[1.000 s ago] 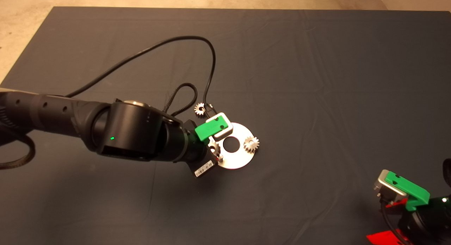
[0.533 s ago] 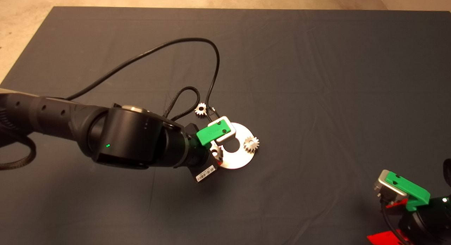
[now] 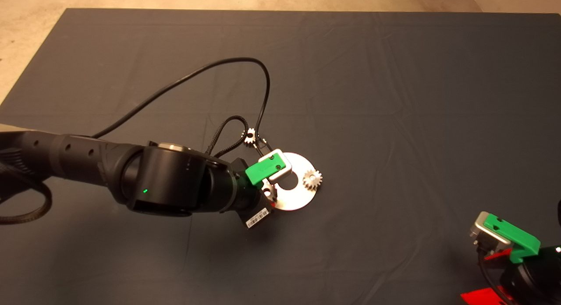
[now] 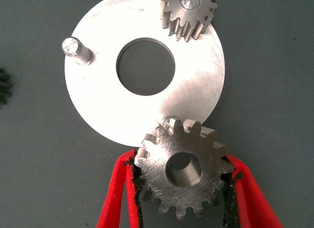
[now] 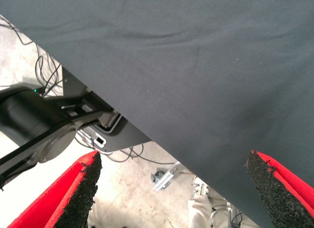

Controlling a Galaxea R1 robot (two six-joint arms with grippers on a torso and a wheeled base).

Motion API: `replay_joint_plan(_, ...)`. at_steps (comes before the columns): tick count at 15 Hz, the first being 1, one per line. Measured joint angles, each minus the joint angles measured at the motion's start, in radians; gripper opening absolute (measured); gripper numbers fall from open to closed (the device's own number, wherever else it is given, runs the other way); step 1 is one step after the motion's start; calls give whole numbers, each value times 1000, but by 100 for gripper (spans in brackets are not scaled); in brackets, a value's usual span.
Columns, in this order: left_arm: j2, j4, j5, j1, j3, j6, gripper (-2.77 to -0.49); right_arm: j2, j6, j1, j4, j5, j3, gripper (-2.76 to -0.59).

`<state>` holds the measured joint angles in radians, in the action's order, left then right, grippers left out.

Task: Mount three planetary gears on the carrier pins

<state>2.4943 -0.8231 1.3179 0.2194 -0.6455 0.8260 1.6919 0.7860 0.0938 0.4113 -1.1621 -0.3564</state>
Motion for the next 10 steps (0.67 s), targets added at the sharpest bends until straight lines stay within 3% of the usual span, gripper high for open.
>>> replay_joint_plan(3, 0, -19, -1, -17, -27, -11, -261, -13, 0, 0, 0, 4, 0, -116)
replay_joint_plan(10, 41, -20, -6, -50, -79, -53, -261, -30, 0, 0, 0, 5, 0, -116)
